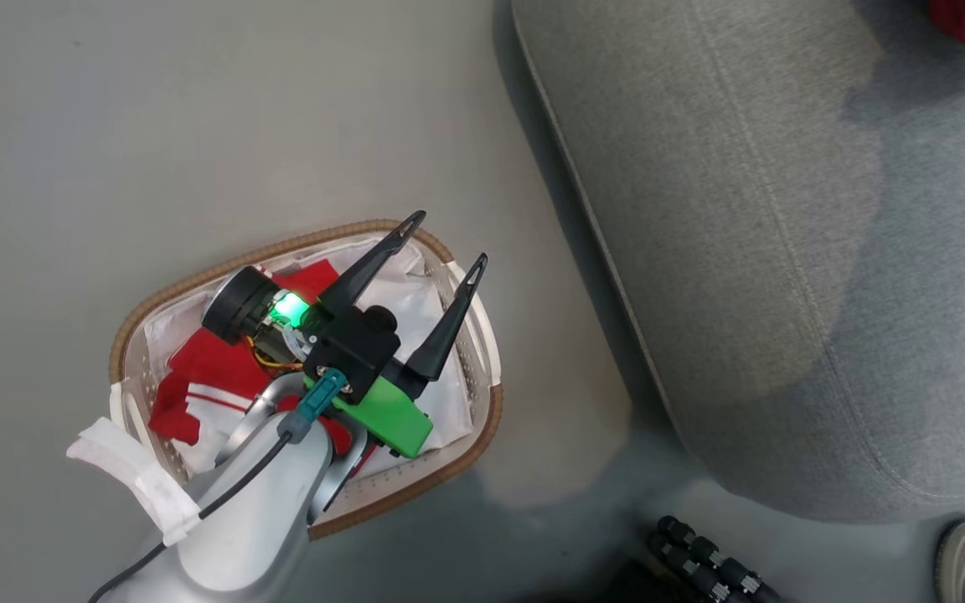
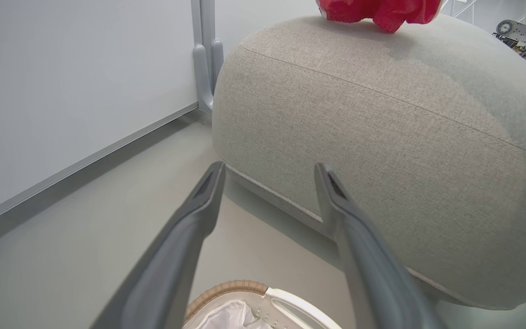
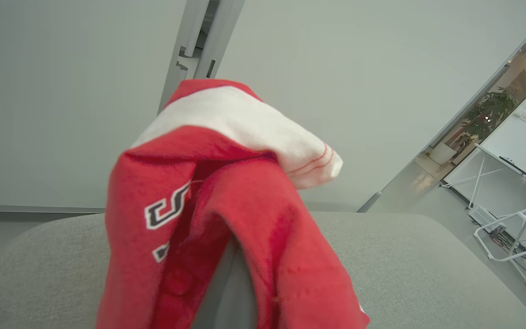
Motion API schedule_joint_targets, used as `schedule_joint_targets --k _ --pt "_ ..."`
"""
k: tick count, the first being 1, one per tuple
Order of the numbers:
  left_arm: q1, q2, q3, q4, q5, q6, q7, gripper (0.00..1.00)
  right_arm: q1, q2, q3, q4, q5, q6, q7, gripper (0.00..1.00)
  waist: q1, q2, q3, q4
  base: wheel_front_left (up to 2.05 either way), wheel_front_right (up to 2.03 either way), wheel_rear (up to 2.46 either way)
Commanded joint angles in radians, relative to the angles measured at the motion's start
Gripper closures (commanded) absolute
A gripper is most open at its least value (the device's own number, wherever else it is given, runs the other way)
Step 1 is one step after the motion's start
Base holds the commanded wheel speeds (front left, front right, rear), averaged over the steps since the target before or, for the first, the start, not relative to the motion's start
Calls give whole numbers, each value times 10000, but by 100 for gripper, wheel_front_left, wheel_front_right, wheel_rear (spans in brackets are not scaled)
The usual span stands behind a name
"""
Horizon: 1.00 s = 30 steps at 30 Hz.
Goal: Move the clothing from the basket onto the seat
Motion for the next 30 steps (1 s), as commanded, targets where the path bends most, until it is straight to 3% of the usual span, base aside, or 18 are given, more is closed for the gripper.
schedule_joint_targets --k 1,10,11,12,13,26,30 --pt "-167 56 58 -13 23 47 -5 0 -22 90 -170 207 -14 -14 -21 100 -3 -1 957 713 0 0 0" --pt "156 -2 189 88 -46 88 -5 0 979 541 -355 722 -290 -14 -22 100 -3 -1 970 635 0 0 0" --pt "185 2 209 108 -60 89 -5 0 1139 569 -385 618 -267 -14 -21 85 -3 -1 916 605 0 0 0" --pt "182 13 227 124 -78 86 -5 0 1272 584 -390 520 -234 -14 -22 52 -3 -1 860 579 0 0 0" --pt "186 20 245 138 -87 85 -7 0 1407 626 -374 440 -198 -14 -21 0 -3 -1 809 557 0 0 0" --pt "808 -184 822 52 -421 71 -7 0 3982 1439 -104 -1325 -7 -14 -22 0 -3 -1 -619 223 0 0 0" --pt "1058 -390 1086 12 -511 51 -7 0 4447 1359 -33 -1758 -35 -14 -22 0 -3 -1 -1238 378 0 0 0"
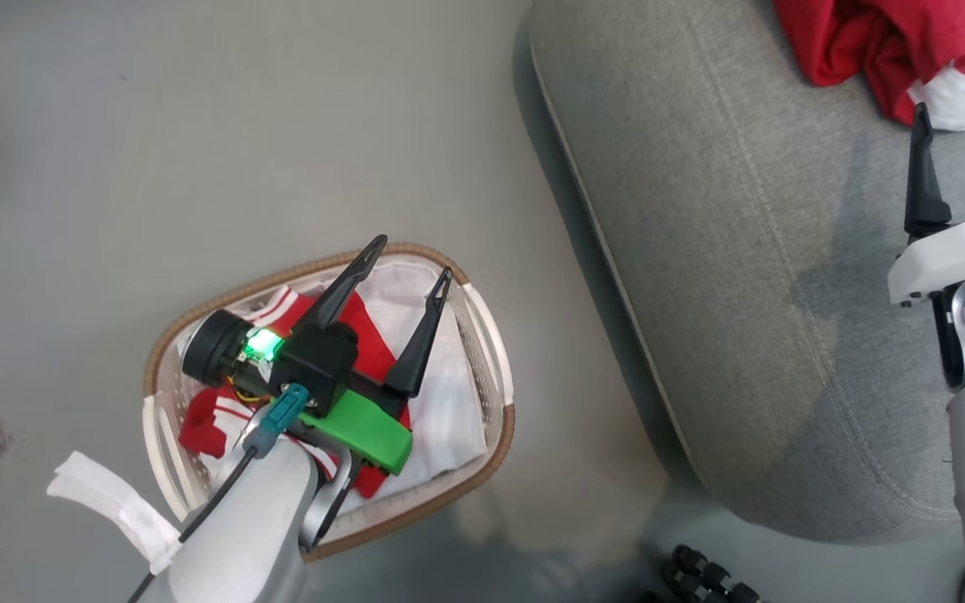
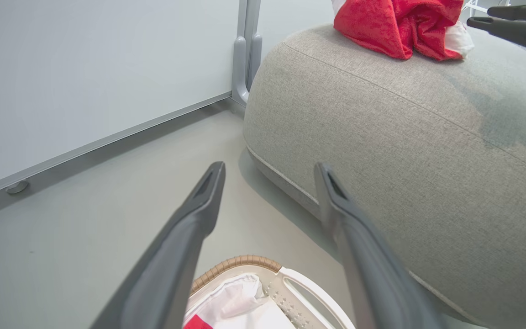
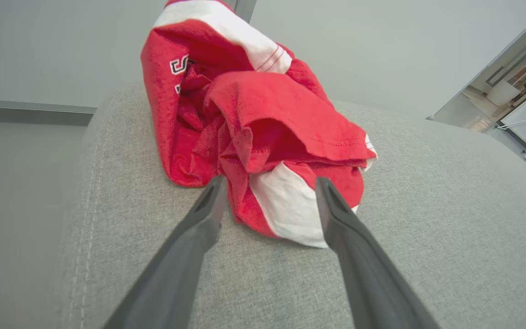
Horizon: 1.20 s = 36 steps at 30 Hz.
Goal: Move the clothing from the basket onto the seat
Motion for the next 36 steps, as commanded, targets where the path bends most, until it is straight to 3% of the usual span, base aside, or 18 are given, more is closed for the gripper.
schedule_joint_targets --k 1,9,23,30,36 --pt "194 -108 126 -31 -48 -7 -5 0 165 -108 26 -155 -10 -14 -21 0 0 0 -751 147 0 0 0" --pt "980 -605 1201 -255 -229 -9 -5 0 397 -434 608 -729 115 -14 -21 0 0 0 -2097 902 0 0 0" --pt "3085 -1318 3923 -399 -417 168 -7 0 1852 569 1671 -938 1048 -14 -21 0 0 0 -4005 2299 0 0 0" --pt "3910 -1400 4746 -316 -517 207 -5 0 3037 1048 2005 -1311 1435 -14 -20 0 0 0 -4502 2681 0 0 0" --pt "4435 -1412 4876 -275 -838 196 -5 0 4025 1109 2392 -1490 2079 -14 -22 0 0 0 -4859 2898 0 0 0"
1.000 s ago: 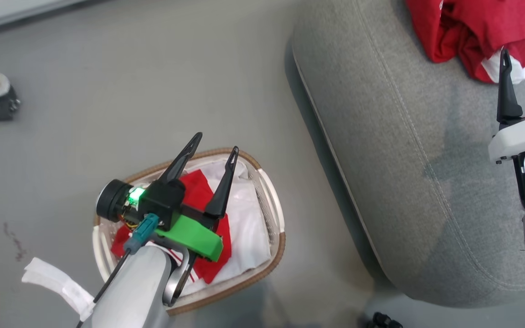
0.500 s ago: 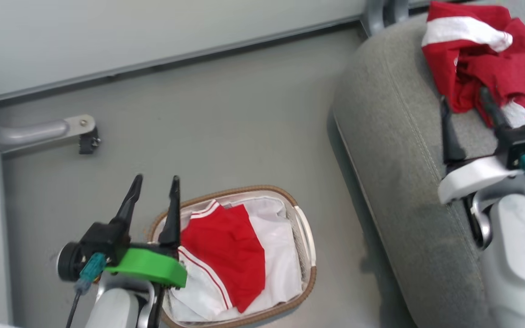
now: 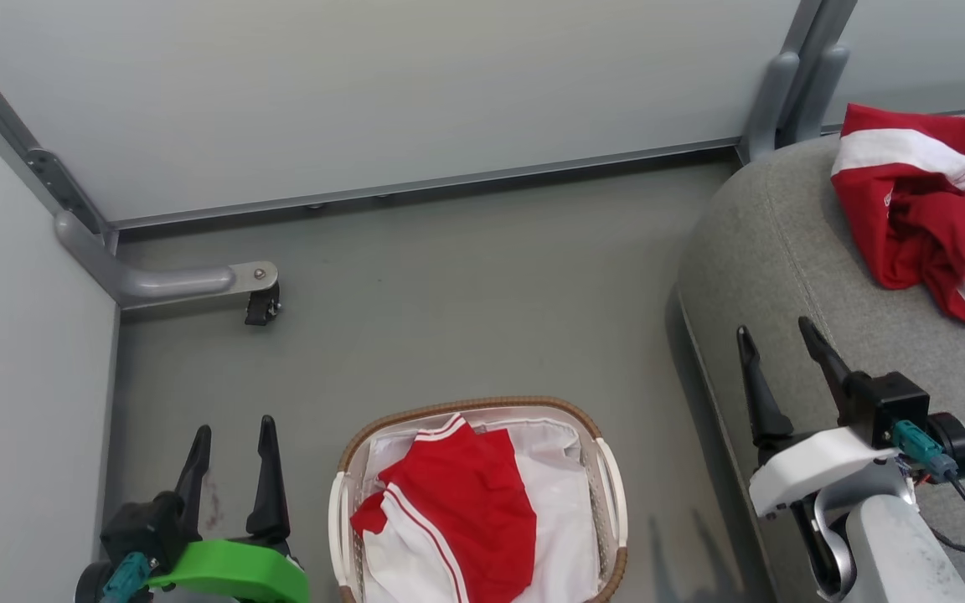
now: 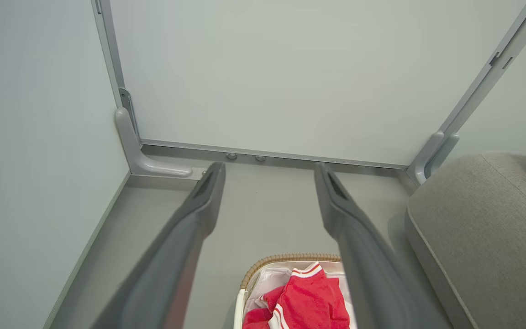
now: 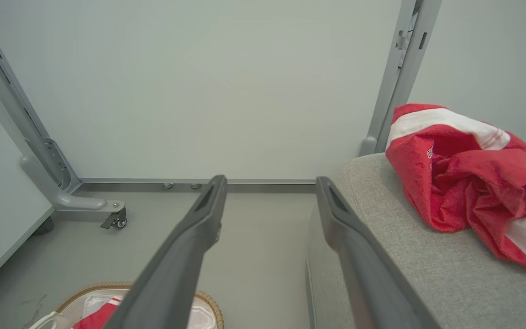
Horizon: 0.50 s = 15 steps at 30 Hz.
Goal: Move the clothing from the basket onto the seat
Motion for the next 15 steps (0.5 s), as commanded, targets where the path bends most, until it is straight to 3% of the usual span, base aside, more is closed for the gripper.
schedule_joint_targets --k 1,15 --pt "204 -4 -17 50 -87 34 -5 0 264 -40 80 -40 239 -14 -20 0 1 0 -346 290 0 0 0" --pt "417 -2 -270 156 -240 179 -5 0 799 -33 308 -65 322 -14 -22 0 1 0 -607 240 0 0 0"
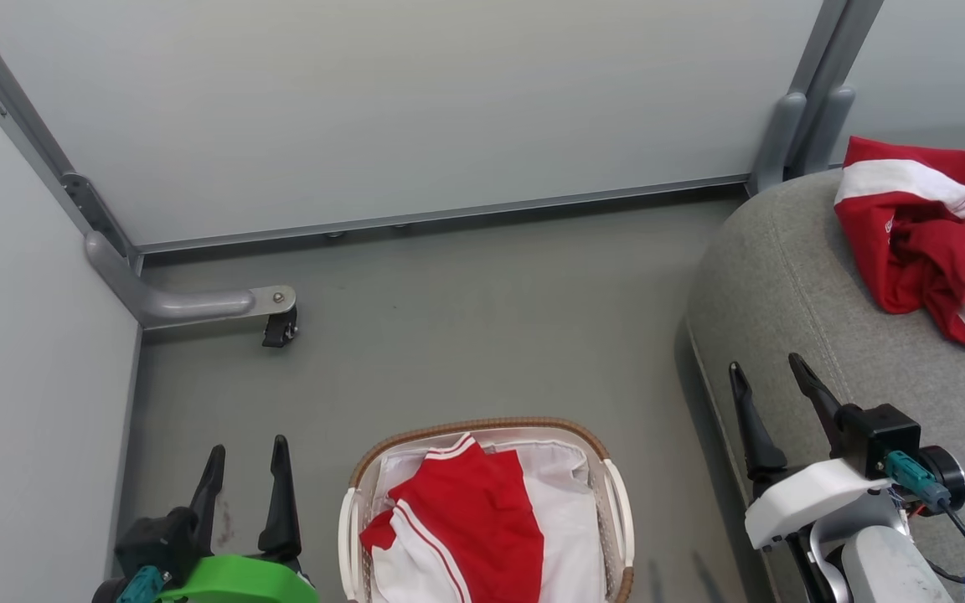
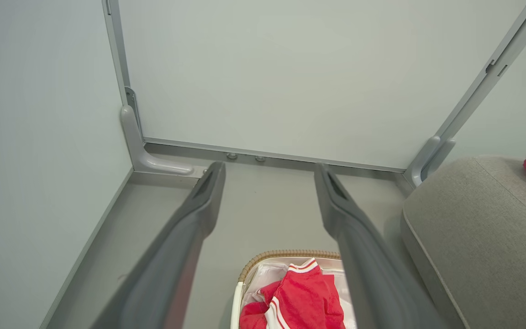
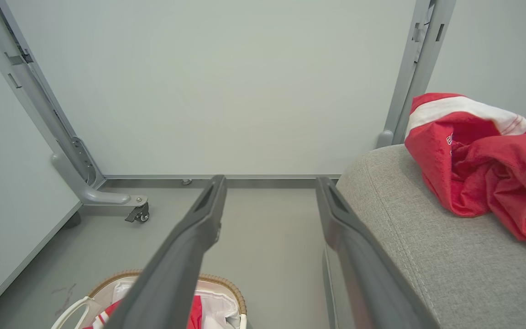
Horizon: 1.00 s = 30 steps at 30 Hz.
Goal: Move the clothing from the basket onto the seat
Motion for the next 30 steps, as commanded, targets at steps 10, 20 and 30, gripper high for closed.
schedule_joint_targets --k 10,20,30 --pt "-12 9 -97 80 25 68 -5 0 13 -36 25 -5 62 -14 -24 0 1 0 68 11 0 0 0" --pt "-397 10 -357 318 318 -48 -5 0 -225 -35 59 -103 89 -14 -24 0 1 0 403 -32 0 0 0" --pt "-2513 36 -1564 2621 1186 -265 -5 0 -1067 -34 332 -385 -36 -14 -22 0 1 0 1838 -438 0 0 0"
